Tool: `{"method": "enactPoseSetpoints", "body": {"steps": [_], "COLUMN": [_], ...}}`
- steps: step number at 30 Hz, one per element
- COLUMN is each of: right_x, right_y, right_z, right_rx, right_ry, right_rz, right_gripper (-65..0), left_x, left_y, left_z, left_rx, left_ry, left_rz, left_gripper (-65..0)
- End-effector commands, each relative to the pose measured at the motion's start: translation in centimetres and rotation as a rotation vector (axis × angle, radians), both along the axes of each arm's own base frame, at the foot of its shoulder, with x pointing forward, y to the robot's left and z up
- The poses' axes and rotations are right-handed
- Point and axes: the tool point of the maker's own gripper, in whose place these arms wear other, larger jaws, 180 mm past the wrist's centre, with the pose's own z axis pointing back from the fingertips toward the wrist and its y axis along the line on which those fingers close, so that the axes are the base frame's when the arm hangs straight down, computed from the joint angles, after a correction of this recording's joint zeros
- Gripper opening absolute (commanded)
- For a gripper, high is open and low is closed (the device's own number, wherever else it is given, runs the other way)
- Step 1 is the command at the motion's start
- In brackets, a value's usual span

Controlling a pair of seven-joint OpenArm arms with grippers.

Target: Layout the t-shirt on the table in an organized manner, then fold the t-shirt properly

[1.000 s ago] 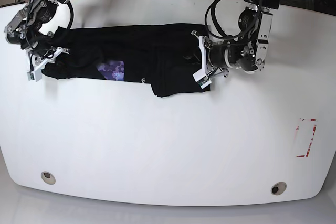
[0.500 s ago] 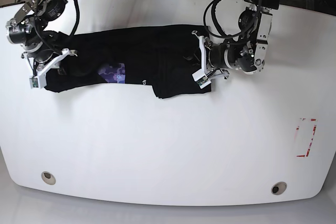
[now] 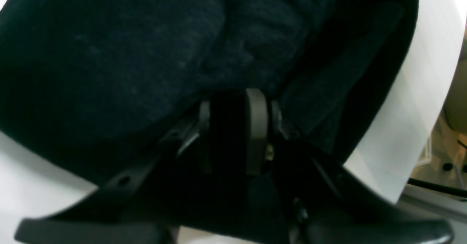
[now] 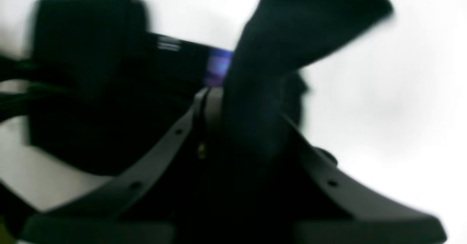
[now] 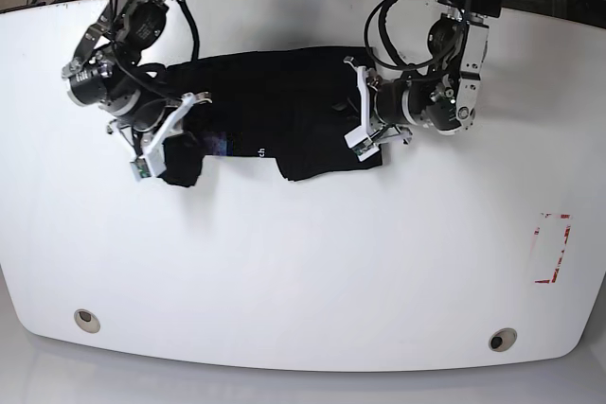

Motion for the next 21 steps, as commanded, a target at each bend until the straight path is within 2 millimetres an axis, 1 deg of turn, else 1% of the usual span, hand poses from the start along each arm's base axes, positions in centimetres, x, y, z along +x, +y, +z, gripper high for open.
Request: {"method": "enactPoseSetpoints", "body": {"steps": [1, 2, 6, 7, 8, 9, 13, 17, 19, 21], "right_x": [1.0, 1.0, 1.0, 0.8, 0.7, 0.6, 0.6, 0.5, 0.2, 0.0], "right_y": [1.7, 2.4, 4.6, 5.3, 5.6, 6.3, 7.9, 9.1, 10.2, 10.7], "right_z": [1.5, 1.5, 1.5, 1.3, 1.3, 1.2, 1.5, 1.6, 1.6, 1.7], "right_rx": [0.035, 0.047, 0.076, 0.085, 0.089, 0.095, 0.108, 0.115, 0.131, 0.132], "right_ry": [-0.065, -0.065, -0.063, -0.056, -0.056, -0.053, -0.065, -0.07, -0.066, -0.068], "right_rz": [0.03, 0.045, 0.088, 0.106, 0.112, 0.129, 0.174, 0.209, 0.233, 0.251], "right_gripper": [-59.8, -59.8, -59.8, -59.8, -59.8, -59.8, -59.8, -59.8, -59.8, -59.8], "left_x": [-0.4, -0.4, -0.4, -0.4, -0.4, -0.4, -0.4, -0.4, -0.4, -0.4], "left_y": [1.3, 1.3, 1.3, 1.2, 1.2, 1.2, 0.3, 0.1, 0.0, -0.1], "left_z": [-1.1, -1.1, -1.1, -1.1, -1.1, -1.1, -0.8, -0.8, -0.8, -0.7], "left_rx": [0.093, 0.093, 0.094, 0.092, 0.092, 0.092, 0.069, 0.063, 0.061, 0.06], "left_ry": [0.024, 0.025, 0.026, 0.026, 0.026, 0.026, 0.026, 0.026, 0.026, 0.026], "left_rz": [-0.009, -0.011, -0.011, -0.011, -0.011, -0.011, -0.009, -0.007, -0.007, -0.007], "left_gripper": [-54.2, -54.2, -54.2, -54.2, -54.2, -54.2, -54.2, -54.2, -54.2, -54.2]}}
